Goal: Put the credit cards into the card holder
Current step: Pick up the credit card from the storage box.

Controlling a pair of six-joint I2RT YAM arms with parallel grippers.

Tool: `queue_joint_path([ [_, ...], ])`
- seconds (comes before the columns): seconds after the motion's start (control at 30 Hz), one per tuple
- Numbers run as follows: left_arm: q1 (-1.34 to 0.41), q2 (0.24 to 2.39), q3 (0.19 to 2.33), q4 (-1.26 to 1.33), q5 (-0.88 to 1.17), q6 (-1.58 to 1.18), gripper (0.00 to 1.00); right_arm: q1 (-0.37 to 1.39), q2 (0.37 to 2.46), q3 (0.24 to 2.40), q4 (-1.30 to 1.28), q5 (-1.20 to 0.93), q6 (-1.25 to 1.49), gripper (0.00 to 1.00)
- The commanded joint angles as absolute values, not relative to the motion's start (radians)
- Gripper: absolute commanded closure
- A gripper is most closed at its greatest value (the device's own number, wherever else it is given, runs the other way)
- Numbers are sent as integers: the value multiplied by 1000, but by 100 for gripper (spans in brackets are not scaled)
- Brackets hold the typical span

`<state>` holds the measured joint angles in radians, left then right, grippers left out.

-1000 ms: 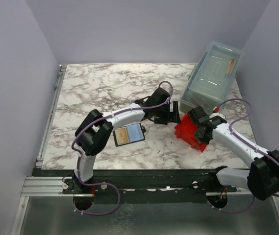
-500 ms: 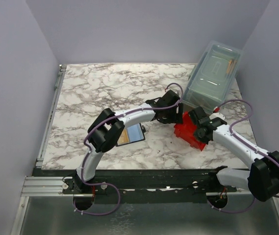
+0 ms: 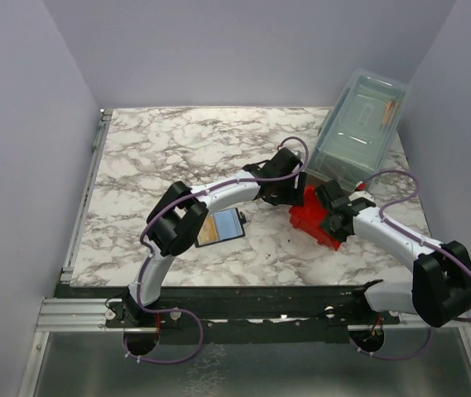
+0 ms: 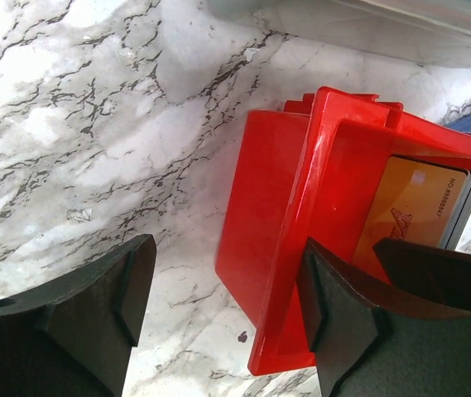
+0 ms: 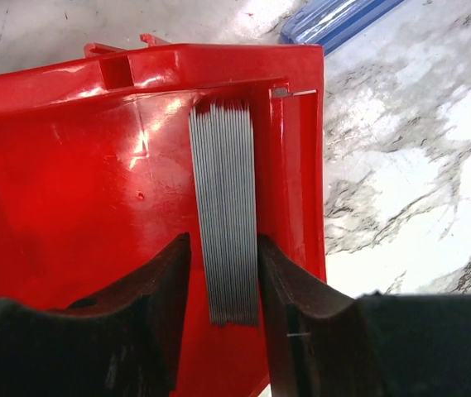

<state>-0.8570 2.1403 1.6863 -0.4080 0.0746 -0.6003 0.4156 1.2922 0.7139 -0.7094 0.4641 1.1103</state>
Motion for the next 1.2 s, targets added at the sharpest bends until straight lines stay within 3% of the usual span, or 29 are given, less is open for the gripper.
queue_joint_path([
  [0.0,-820,2154,1694,-481,58,-560,28,397,1284,698,-822,483,1103,58],
  [0.17,-820,2155,1699,-482,82,-558,28,396,1223,760,-922,494,1088,54],
  [0.57,-823,2160,1705,-481,128,-559,28,392,1284,872,-965,585,1014,21],
  [0.83,-823,2161,1705,-480,138,-557,28,362,1417,882,-795,574,891,19],
  [1.17,-823,2157,1702,-481,124,-546,28,348,1398,863,-868,579,936,24],
])
